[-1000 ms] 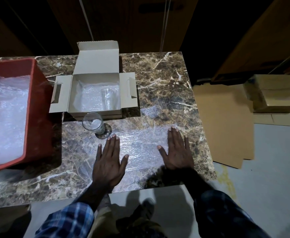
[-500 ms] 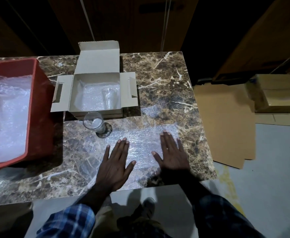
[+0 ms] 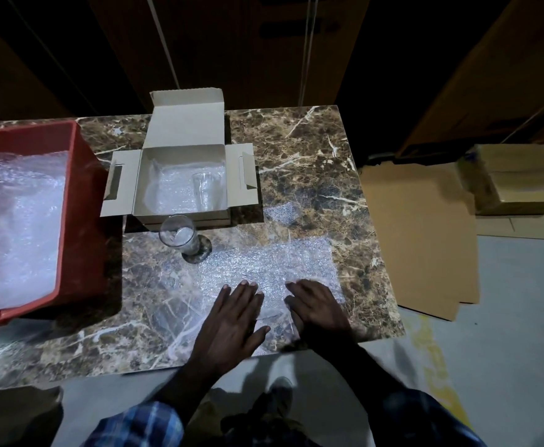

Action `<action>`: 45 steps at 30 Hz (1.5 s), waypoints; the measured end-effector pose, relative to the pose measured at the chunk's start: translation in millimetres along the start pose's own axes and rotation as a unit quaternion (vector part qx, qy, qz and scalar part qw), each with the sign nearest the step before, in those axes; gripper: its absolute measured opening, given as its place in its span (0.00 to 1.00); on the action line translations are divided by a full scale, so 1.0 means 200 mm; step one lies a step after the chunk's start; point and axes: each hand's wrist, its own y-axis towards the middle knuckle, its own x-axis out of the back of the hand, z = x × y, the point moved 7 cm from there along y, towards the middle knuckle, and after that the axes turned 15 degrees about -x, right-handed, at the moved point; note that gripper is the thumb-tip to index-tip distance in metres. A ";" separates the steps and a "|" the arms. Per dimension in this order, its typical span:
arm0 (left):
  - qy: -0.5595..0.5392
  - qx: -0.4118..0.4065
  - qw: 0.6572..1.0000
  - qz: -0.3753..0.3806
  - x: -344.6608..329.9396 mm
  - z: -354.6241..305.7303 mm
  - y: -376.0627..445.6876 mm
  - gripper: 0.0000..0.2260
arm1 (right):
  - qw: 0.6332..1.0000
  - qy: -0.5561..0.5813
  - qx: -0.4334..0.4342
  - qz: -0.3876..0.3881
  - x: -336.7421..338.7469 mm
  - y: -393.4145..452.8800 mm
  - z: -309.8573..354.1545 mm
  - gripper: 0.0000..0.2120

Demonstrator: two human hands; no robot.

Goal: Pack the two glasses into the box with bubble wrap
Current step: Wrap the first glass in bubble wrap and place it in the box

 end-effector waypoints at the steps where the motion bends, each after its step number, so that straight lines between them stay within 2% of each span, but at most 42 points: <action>1: 0.000 -0.005 1.000 -0.014 0.01 0.00 0.01 0.24 | 1.000 0.014 -0.011 0.008 0.00 0.00 -0.01 0.08; 3: -0.005 -0.017 0.999 -0.041 0.03 0.01 0.02 0.18 | 0.998 0.036 -0.035 0.042 -0.01 0.00 -0.02 0.09; 6: -0.002 -0.031 0.998 -0.059 0.06 0.03 0.01 0.11 | 0.994 0.008 -0.036 0.098 -0.05 -0.04 -0.03 0.15; 7: -0.001 -0.030 0.998 -0.064 0.07 0.03 0.01 0.10 | 0.994 0.002 -0.037 0.101 -0.05 -0.04 -0.03 0.15; 9: -0.011 -0.024 0.997 -0.071 0.10 0.04 0.01 0.09 | 0.995 0.003 -0.045 0.088 -0.04 -0.03 -0.04 0.11; 13: -0.023 -0.031 0.998 -0.045 0.10 0.05 -0.01 0.14 | 0.995 0.048 -0.081 0.044 0.03 0.01 -0.03 0.09; 15: -0.035 -0.020 0.997 -0.060 0.12 0.06 -0.02 0.11 | 0.992 0.066 -0.097 0.038 0.06 0.04 -0.02 0.07; 18: -0.113 0.051 0.987 -0.098 0.23 0.11 -0.02 0.09 | 0.992 0.041 -0.112 0.040 0.09 0.04 -0.07 0.12; 20: -0.165 0.095 0.978 -0.084 0.28 0.16 -0.04 0.11 | 0.993 0.022 -0.110 0.049 0.09 0.03 -0.14 0.17; 23: -0.233 0.168 0.955 -0.068 0.33 0.27 -0.12 0.10 | 0.990 0.025 -0.128 0.057 0.13 0.03 -0.22 0.13; 25: -0.273 0.225 0.933 -0.063 0.34 0.34 -0.18 0.06 | 0.979 0.065 -0.178 0.075 0.15 0.05 -0.24 0.08; 27: -0.309 0.275 0.909 -0.044 0.33 0.39 -0.22 0.07 | 0.955 0.116 -0.253 0.099 0.16 0.06 -0.26 0.06; 29: -0.356 0.325 0.875 -0.053 0.33 0.42 -0.24 0.09 | 0.915 0.174 -0.345 0.119 0.14 0.06 -0.31 0.04; 31: -0.365 0.368 0.851 -0.082 0.32 0.45 -0.26 0.09 | 0.879 0.210 -0.412 0.119 0.11 0.05 -0.36 0.08; 33: -0.312 0.388 0.862 -0.094 0.31 0.50 -0.27 0.10 | 0.875 0.198 -0.430 0.102 0.10 0.07 -0.38 0.14; 35: -0.264 0.393 0.875 -0.103 0.29 0.54 -0.27 0.10 | 0.880 0.179 -0.428 0.103 0.10 0.12 -0.36 0.14; 38: -0.208 0.382 0.893 -0.113 0.27 0.57 -0.24 0.09 | 0.880 0.152 -0.437 0.105 0.09 0.15 -0.36 0.13; 42: -0.122 0.349 0.926 -0.078 0.24 0.57 -0.20 0.08 | 0.889 0.085 -0.442 0.082 0.10 0.15 -0.36 0.09; 45: -0.083 0.343 0.933 -0.064 0.23 0.56 -0.17 0.10 | 0.891 0.052 -0.445 0.077 0.08 0.15 -0.37 0.07</action>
